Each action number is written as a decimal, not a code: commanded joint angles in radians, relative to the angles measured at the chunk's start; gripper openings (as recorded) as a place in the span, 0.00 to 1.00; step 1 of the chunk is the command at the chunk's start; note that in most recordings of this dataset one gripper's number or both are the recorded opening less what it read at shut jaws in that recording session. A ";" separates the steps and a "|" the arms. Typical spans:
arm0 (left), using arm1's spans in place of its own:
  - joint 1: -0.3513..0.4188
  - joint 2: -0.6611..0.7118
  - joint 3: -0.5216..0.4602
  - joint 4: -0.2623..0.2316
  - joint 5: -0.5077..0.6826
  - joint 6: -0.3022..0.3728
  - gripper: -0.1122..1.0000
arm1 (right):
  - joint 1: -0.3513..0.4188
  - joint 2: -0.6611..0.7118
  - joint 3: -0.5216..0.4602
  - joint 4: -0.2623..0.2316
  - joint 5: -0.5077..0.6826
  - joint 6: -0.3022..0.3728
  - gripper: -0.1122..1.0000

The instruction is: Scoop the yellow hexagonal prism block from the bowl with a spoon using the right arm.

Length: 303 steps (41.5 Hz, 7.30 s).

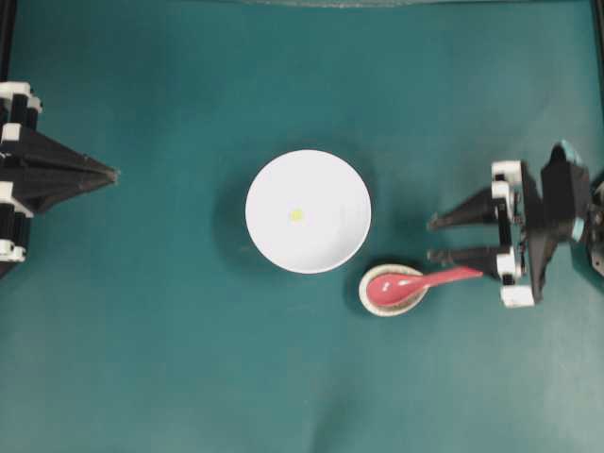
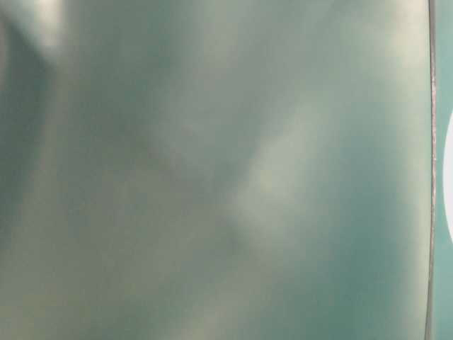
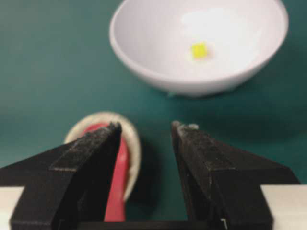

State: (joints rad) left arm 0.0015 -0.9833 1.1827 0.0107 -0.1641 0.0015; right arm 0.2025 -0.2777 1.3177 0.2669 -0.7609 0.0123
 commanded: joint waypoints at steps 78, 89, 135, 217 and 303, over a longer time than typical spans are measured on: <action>0.012 0.005 -0.023 0.003 0.057 0.000 0.11 | 0.156 0.259 -0.021 0.080 -0.080 0.028 0.31; 0.012 0.005 -0.023 0.003 0.061 -0.005 0.11 | 0.156 0.258 -0.021 0.083 -0.077 0.031 0.31; 0.012 0.011 -0.021 0.003 0.074 -0.006 0.11 | 0.156 0.193 -0.011 0.104 -0.008 0.017 0.51; 0.012 0.012 -0.020 0.003 0.086 -0.012 0.11 | 0.118 0.224 -0.038 0.049 0.009 -0.089 0.51; 0.012 0.012 -0.018 0.003 0.087 -0.012 0.11 | 0.118 0.224 -0.015 0.044 0.003 -0.094 0.31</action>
State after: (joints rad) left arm 0.0123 -0.9802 1.1827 0.0123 -0.0736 -0.0092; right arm 0.3206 -0.0445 1.3070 0.3129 -0.7486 -0.0798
